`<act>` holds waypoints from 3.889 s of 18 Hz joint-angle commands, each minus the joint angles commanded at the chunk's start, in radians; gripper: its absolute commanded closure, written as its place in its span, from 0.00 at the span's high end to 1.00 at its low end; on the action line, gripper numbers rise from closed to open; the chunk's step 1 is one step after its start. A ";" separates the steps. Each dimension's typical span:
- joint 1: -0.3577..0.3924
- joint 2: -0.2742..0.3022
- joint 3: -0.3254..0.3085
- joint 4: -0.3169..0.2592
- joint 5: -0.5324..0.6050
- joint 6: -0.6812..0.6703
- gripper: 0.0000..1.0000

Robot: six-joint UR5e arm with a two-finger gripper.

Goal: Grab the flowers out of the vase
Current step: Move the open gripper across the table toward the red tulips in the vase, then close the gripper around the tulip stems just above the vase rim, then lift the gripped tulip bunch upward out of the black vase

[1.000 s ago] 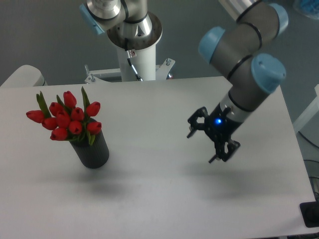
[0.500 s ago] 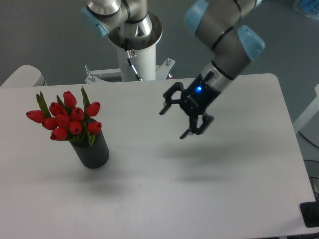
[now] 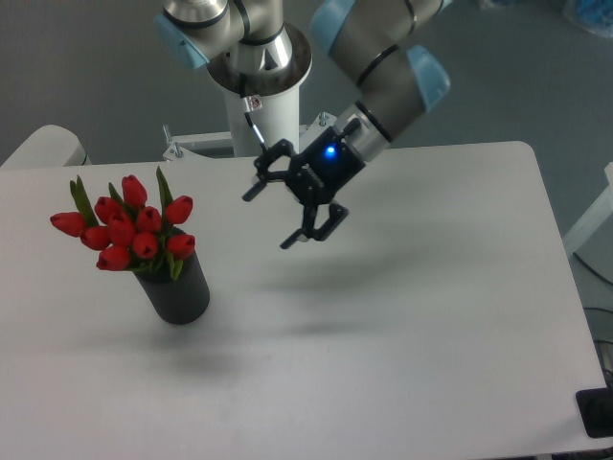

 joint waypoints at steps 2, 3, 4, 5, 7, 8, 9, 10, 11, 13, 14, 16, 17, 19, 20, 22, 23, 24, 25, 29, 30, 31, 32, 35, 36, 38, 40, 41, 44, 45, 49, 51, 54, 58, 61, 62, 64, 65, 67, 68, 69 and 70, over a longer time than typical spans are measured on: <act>-0.012 0.000 -0.003 0.000 -0.006 0.000 1.00; -0.024 -0.002 -0.002 -0.002 -0.008 0.000 1.00; -0.032 0.000 -0.002 -0.002 -0.012 0.002 1.00; -0.043 -0.002 -0.002 0.000 -0.023 0.002 1.00; -0.064 -0.011 -0.002 0.006 -0.051 0.003 1.00; -0.072 -0.014 -0.002 0.009 -0.063 0.005 1.00; -0.083 -0.023 0.000 0.011 -0.072 0.009 1.00; -0.094 -0.041 0.008 0.011 -0.077 0.012 1.00; -0.098 -0.044 0.011 0.012 -0.077 0.014 1.00; -0.112 -0.054 0.011 0.028 -0.078 0.014 1.00; -0.130 -0.060 0.011 0.035 -0.080 0.012 1.00; -0.152 -0.086 0.012 0.057 -0.107 0.011 1.00; -0.153 -0.095 0.012 0.072 -0.123 0.011 1.00; -0.166 -0.107 0.012 0.098 -0.126 0.011 1.00; -0.169 -0.115 0.012 0.101 -0.126 0.011 1.00; -0.184 -0.121 0.011 0.101 -0.126 0.008 1.00; -0.192 -0.120 0.011 0.101 -0.127 0.006 1.00; -0.202 -0.120 0.011 0.103 -0.129 0.006 1.00; -0.213 -0.121 0.011 0.106 -0.130 0.008 1.00; -0.233 -0.123 0.009 0.106 -0.132 0.008 1.00; -0.236 -0.124 0.009 0.106 -0.134 0.008 1.00; -0.247 -0.126 0.009 0.106 -0.134 0.008 1.00; -0.252 -0.126 0.011 0.110 -0.137 0.008 1.00; -0.253 -0.138 0.011 0.124 -0.143 0.008 1.00; -0.253 -0.138 0.011 0.126 -0.144 0.006 0.99; -0.253 -0.138 0.011 0.126 -0.152 0.006 0.84; -0.253 -0.138 0.014 0.126 -0.152 0.006 0.53; -0.253 -0.138 0.014 0.126 -0.152 0.006 0.36; -0.250 -0.137 0.020 0.127 -0.150 0.011 0.07; -0.250 -0.137 0.032 0.129 -0.150 0.006 0.02; -0.242 -0.132 0.067 0.127 -0.152 -0.023 0.00; -0.235 -0.126 0.068 0.127 -0.154 -0.035 0.00; -0.223 -0.123 0.071 0.129 -0.204 -0.066 0.00; -0.218 -0.110 0.115 0.129 -0.275 -0.176 0.00; -0.216 -0.109 0.153 0.127 -0.308 -0.250 0.00; -0.213 -0.109 0.164 0.129 -0.311 -0.274 0.00; -0.210 -0.106 0.176 0.129 -0.312 -0.320 0.00; -0.209 -0.097 0.178 0.127 -0.312 -0.336 0.00; -0.203 -0.092 0.179 0.127 -0.313 -0.362 0.00; -0.196 -0.086 0.181 0.127 -0.313 -0.371 0.00; -0.195 -0.084 0.184 0.127 -0.319 -0.382 0.00; -0.193 -0.084 0.195 0.127 -0.331 -0.402 0.00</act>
